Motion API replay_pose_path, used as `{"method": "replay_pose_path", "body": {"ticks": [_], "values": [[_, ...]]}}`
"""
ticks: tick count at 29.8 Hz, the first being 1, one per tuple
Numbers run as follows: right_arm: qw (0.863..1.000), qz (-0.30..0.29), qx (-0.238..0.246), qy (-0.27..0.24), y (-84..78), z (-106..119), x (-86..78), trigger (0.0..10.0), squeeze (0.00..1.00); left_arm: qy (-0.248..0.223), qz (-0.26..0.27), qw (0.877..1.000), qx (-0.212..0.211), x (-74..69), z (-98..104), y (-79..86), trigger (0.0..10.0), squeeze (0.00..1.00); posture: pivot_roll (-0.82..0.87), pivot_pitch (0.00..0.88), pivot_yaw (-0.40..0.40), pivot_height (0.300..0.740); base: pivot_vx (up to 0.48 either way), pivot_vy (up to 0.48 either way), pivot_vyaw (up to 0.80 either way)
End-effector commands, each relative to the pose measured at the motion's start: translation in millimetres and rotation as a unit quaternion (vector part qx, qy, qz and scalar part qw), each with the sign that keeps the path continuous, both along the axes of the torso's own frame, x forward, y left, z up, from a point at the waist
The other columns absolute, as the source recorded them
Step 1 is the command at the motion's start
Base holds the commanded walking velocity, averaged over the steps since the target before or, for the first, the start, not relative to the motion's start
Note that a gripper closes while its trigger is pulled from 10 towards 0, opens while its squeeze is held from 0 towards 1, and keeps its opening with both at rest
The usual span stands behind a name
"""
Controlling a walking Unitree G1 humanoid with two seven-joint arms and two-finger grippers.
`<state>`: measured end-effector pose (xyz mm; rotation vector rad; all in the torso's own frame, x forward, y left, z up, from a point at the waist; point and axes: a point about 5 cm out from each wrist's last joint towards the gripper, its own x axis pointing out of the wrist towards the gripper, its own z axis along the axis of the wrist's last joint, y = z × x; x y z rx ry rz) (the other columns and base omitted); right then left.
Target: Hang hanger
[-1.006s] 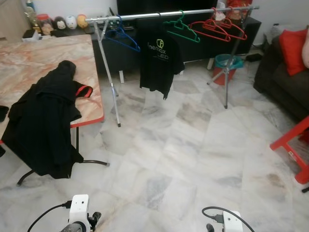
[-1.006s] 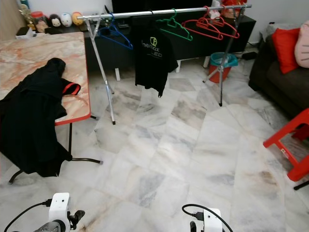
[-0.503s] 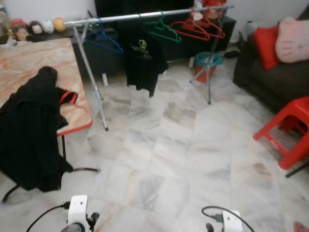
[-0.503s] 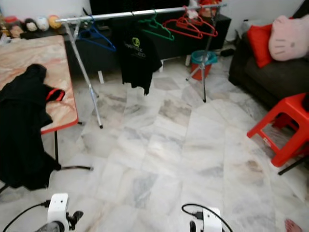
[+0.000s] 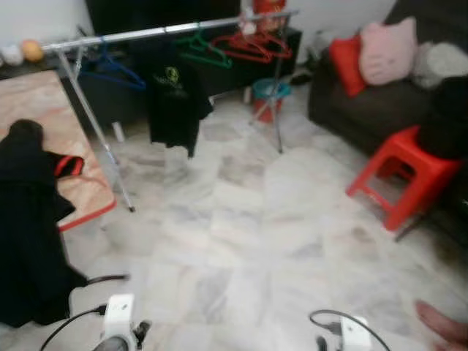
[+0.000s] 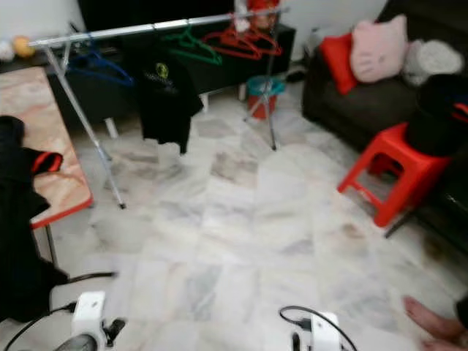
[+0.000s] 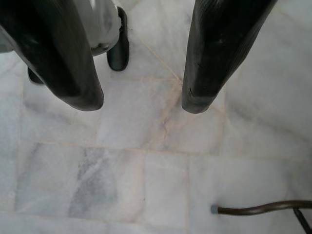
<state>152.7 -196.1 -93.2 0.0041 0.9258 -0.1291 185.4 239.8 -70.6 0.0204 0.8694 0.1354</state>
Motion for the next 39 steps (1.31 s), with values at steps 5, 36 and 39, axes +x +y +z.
{"method": "replay_pose_path", "body": {"ticks": [5, 36, 39], "values": [[1.000, -0.005, -0.008, 0.003, -8.8, 0.6, -1.5, 10.0, 0.00, -0.002, -0.006, 1.000, -0.004, 5.1, 0.5, -6.7, 10.0, 0.00, 0.05, 0.000, 0.003, 0.740, 0.000, 0.000, -0.72], [1.000, -0.007, -0.009, 0.001, -9.4, 1.0, -1.0, 10.0, 0.00, -0.004, -0.006, 1.000, -0.007, 4.8, -0.1, -9.0, 10.0, 0.00, 0.05, 0.000, 0.001, 0.740, 0.065, 0.000, -0.18], [1.000, -0.004, -0.011, -0.004, -9.5, 1.7, -0.1, 10.0, 0.00, -0.008, -0.007, 1.000, -0.008, 6.9, 0.9, -9.8, 10.0, 0.00, 0.05, 0.000, 0.001, 0.740, 0.281, 0.000, 0.00]]}}
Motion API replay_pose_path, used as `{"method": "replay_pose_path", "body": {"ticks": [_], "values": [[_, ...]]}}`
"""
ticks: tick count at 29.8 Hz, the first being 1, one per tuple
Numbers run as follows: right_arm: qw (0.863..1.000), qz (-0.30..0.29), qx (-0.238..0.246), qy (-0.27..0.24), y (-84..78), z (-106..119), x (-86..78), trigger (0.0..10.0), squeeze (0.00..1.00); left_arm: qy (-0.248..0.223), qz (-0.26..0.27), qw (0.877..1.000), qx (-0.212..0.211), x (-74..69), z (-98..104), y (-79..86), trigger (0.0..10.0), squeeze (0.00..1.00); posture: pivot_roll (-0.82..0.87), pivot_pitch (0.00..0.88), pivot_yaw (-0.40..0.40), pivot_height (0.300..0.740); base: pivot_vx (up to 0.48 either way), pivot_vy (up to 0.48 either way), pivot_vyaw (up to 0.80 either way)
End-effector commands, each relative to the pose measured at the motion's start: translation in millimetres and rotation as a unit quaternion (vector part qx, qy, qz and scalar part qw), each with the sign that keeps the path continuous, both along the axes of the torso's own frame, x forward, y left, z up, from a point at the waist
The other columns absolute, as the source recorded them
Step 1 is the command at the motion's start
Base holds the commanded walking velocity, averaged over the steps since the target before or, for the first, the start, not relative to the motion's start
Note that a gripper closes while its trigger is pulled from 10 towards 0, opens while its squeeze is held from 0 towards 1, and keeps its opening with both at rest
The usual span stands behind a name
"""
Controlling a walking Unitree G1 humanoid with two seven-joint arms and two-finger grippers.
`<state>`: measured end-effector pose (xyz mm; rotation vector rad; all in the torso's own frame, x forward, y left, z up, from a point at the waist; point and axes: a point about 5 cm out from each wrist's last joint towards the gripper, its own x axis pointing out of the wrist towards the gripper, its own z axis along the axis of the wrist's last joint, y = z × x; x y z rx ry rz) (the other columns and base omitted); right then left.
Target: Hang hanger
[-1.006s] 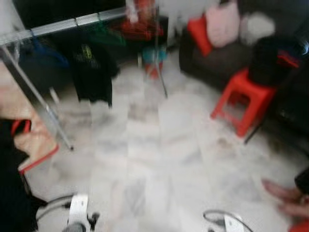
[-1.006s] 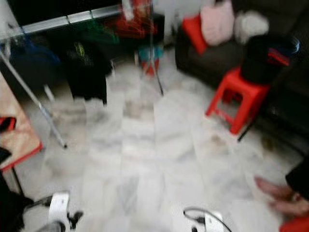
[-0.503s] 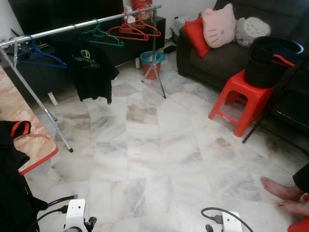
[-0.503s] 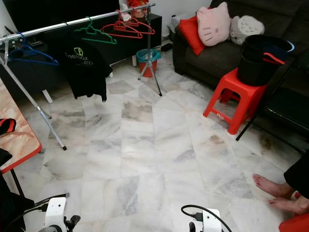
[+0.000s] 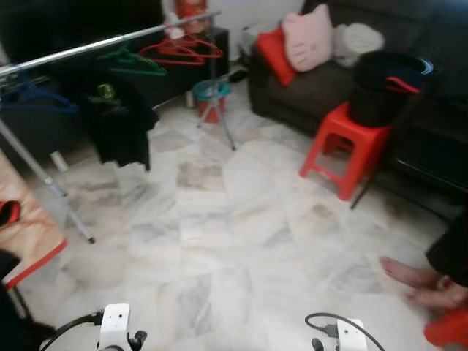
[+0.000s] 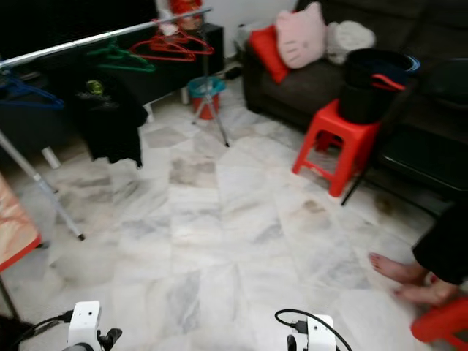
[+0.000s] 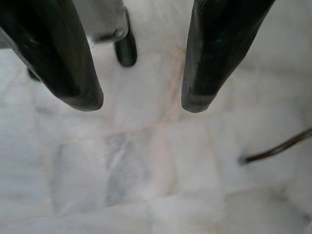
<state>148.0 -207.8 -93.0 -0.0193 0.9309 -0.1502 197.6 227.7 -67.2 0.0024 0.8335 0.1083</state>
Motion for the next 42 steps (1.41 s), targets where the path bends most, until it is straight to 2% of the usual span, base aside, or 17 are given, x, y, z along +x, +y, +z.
{"method": "replay_pose_path", "body": {"ticks": [1, 22, 36, 42], "values": [[1.000, 0.001, 0.003, -0.008, 2.2, 2, 4.8, 10.0, 0.00, 0.010, 0.001, 1.000, 0.004, -4.7, -2, 1.9, 10.0, 0.00, 0.05, 0.000, 0.001, 0.740, 0.285, 0.000, 0.00], [1.000, -0.007, 0.009, -0.006, 3.8, 1, 4.7, 10.0, 0.00, -0.006, -0.008, 1.000, 0.003, 4.7, 2, -1.3, 10.0, 0.00, 0.05, 0.000, 0.006, 0.740, 0.296, 0.000, 0.00], [1.000, 0.000, 0.008, -0.004, 4.0, 1, 4.1, 10.0, 0.00, -0.008, -0.010, 1.000, 0.001, 5.8, 3, -2.6, 10.0, 0.00, 0.05, 0.000, 0.006, 0.740, 0.297, 0.000, -0.73], [1.000, 0.001, 0.007, -0.010, 4.2, 2, 5.4, 10.0, 0.00, -0.011, -0.010, 1.000, 0.000, 7.1, 4, -2.8, 10.0, 0.00, 0.05, 0.000, 0.008, 0.740, 0.296, 0.000, 0.00]]}}
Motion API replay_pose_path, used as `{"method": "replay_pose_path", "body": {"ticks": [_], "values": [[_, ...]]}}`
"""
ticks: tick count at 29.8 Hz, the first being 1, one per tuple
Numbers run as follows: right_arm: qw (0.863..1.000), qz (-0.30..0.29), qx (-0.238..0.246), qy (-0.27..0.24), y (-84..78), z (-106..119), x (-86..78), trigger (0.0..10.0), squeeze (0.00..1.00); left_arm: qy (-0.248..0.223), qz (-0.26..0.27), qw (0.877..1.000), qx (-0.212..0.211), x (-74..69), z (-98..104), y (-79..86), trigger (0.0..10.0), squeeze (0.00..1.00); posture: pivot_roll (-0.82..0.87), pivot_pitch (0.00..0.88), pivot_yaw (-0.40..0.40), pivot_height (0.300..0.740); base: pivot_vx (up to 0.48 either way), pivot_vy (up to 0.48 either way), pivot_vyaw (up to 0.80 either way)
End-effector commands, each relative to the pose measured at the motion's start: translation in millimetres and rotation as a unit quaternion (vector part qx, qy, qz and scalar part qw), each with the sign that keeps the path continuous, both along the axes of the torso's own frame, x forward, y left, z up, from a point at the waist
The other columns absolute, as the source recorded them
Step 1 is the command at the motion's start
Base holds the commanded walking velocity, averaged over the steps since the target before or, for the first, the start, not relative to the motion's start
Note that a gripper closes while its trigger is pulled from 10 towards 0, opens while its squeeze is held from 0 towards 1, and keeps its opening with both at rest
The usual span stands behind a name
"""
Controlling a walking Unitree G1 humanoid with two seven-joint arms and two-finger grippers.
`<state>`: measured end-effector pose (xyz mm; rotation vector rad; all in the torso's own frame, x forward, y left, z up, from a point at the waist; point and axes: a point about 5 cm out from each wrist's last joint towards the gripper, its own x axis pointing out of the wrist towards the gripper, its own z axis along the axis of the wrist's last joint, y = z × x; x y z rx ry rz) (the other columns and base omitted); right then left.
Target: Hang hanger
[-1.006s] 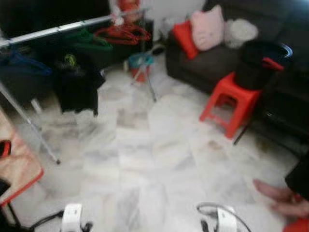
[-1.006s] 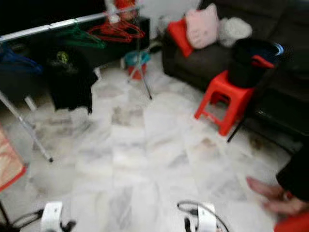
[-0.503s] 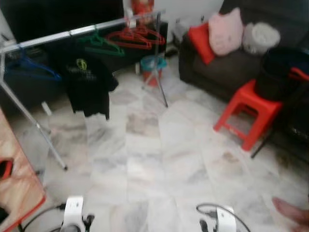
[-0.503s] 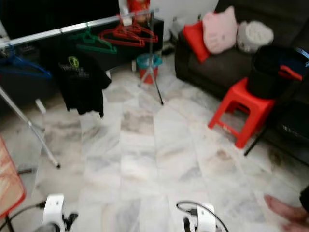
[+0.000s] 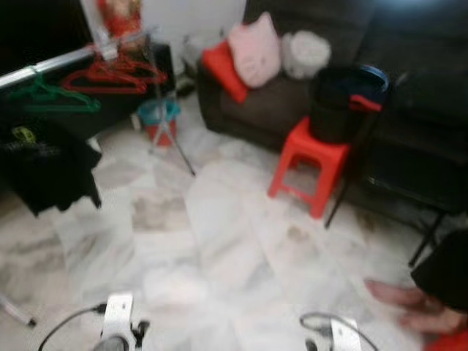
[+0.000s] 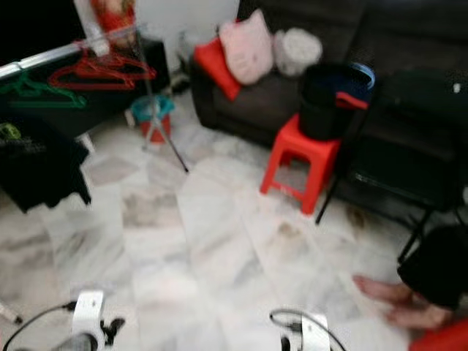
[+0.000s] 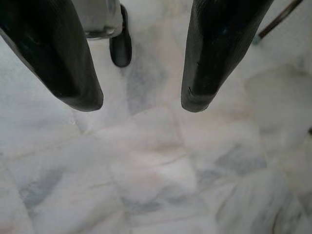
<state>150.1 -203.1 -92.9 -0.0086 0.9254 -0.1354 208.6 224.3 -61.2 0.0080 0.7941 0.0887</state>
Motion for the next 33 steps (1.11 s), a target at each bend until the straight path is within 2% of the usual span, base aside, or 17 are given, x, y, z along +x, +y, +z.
{"method": "replay_pose_path", "body": {"ticks": [1, 10, 19, 33], "values": [[1.000, -0.003, -0.001, -0.006, -0.5, 1.5, 3.3, 10.0, 0.00, 0.009, 0.001, 1.000, 0.000, -3.9, -2.4, 0.7, 10.0, 0.00, 0.05, 0.000, 0.008, 0.740, 0.292, 0.000, 0.00], [1.000, 0.010, -0.001, -0.011, 1.2, 2.3, 5.1, 10.0, 0.00, 0.010, 0.002, 1.000, 0.003, -4.0, -2.1, 2.3, 10.0, 0.00, 0.05, 0.000, 0.013, 0.740, 0.299, 0.000, 0.00], [1.000, 0.023, -0.001, -0.012, 1.3, 3.1, 7.2, 10.0, 0.00, 0.009, 0.004, 1.000, 0.002, -3.6, -2.2, 1.0, 10.0, 0.00, 0.05, 0.000, 0.013, 0.740, 0.296, 0.000, 0.76], [1.000, 0.006, 0.004, -0.013, 0.8, 2.7, 6.1, 10.0, 0.00, 0.013, 0.002, 1.000, -0.001, -5.8, -3.9, -0.9, 10.0, 0.00, 0.04, 0.000, 0.014, 0.740, 0.296, 0.000, 0.00]]}}
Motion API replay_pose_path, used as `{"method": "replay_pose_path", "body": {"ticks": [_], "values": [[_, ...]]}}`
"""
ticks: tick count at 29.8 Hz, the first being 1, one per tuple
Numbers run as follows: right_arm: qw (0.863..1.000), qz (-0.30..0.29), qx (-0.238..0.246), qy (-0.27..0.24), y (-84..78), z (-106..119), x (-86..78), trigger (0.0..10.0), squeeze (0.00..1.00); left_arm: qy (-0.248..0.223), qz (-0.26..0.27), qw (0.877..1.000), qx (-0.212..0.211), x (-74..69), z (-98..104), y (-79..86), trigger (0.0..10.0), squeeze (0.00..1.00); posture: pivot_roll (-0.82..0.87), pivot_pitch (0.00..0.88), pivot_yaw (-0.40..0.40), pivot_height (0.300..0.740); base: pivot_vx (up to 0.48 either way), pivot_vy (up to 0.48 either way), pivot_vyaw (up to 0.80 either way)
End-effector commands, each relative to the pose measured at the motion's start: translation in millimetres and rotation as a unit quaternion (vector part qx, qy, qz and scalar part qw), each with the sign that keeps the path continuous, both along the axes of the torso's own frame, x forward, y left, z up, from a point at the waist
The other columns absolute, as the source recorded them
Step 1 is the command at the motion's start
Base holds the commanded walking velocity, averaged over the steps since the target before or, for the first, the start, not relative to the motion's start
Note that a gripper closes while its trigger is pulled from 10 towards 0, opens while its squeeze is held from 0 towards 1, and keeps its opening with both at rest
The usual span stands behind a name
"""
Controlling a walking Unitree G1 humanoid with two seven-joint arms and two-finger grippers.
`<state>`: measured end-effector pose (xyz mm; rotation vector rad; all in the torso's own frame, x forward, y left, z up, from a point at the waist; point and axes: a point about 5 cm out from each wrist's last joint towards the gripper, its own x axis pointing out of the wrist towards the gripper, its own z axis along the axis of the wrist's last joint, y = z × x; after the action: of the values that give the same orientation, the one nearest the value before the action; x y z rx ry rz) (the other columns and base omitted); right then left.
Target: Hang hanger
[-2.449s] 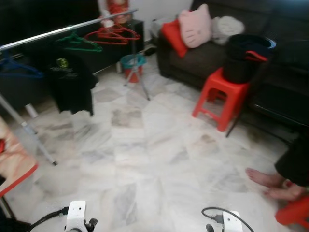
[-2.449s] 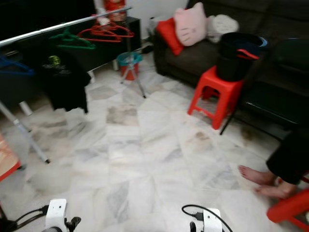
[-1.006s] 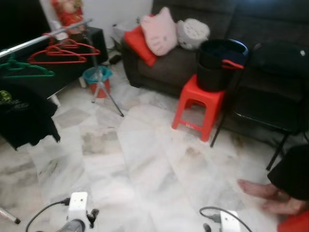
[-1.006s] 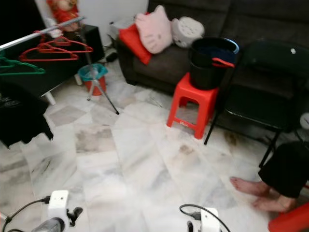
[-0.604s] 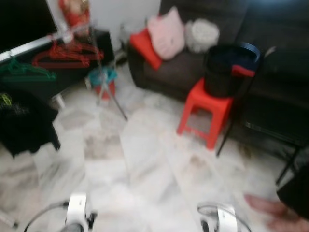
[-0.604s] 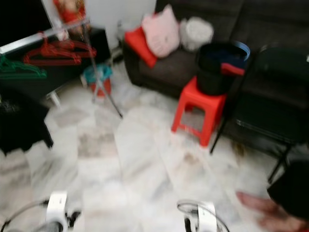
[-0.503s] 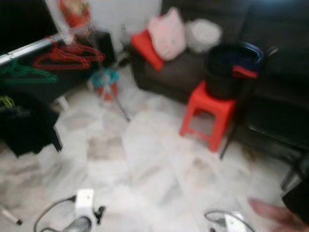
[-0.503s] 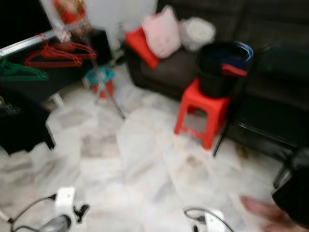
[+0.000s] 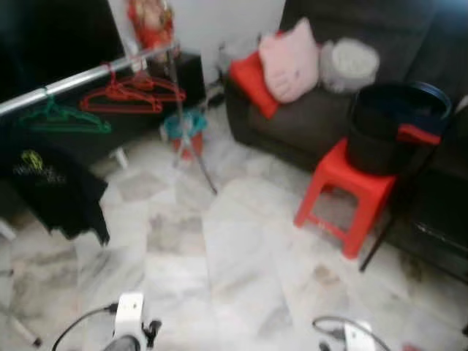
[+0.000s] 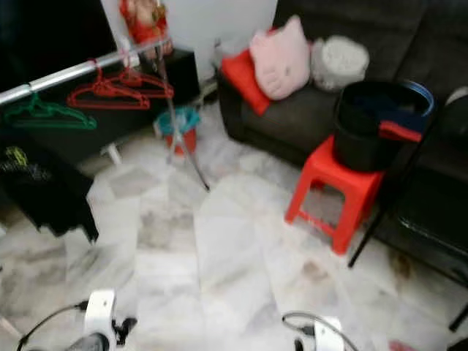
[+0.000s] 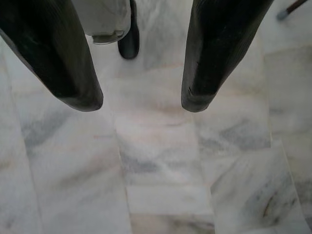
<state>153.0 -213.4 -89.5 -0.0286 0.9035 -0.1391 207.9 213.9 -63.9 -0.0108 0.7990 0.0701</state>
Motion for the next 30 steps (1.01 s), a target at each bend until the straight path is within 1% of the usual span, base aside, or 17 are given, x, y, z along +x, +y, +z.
{"method": "replay_pose_path", "body": {"ticks": [1, 17, 26, 30], "values": [[1.000, 0.003, 0.014, -0.003, 11.1, -0.8, 3.2, 10.0, 0.00, 0.011, 0.006, 1.000, 0.011, -5.0, -1.2, 9.4, 10.0, 0.00, 0.04, 0.000, 0.014, 0.740, 0.300, 0.000, 0.00], [1.000, -0.001, 0.017, 0.001, 12.8, -1.9, 1.2, 10.0, 0.00, 0.013, 0.004, 1.000, 0.011, -5.2, -1.5, 9.0, 10.0, 0.00, 0.04, 0.000, 0.016, 0.740, 0.297, 0.000, 0.00], [1.000, 0.002, 0.017, 0.003, 13.5, -2.2, 1.1, 10.0, 0.00, 0.013, 0.001, 1.000, 0.010, -3.2, -1.0, 6.9, 10.0, 0.00, 0.04, 0.000, 0.018, 0.740, 0.296, 0.000, -0.71], [1.000, 0.001, 0.018, -0.002, 13.6, -1.5, 2.4, 10.0, 0.00, 0.012, 0.001, 1.000, 0.010, -2.6, -0.7, 6.8, 10.0, 0.00, 0.04, 0.000, 0.017, 0.740, 0.299, 0.000, 0.00]]}}
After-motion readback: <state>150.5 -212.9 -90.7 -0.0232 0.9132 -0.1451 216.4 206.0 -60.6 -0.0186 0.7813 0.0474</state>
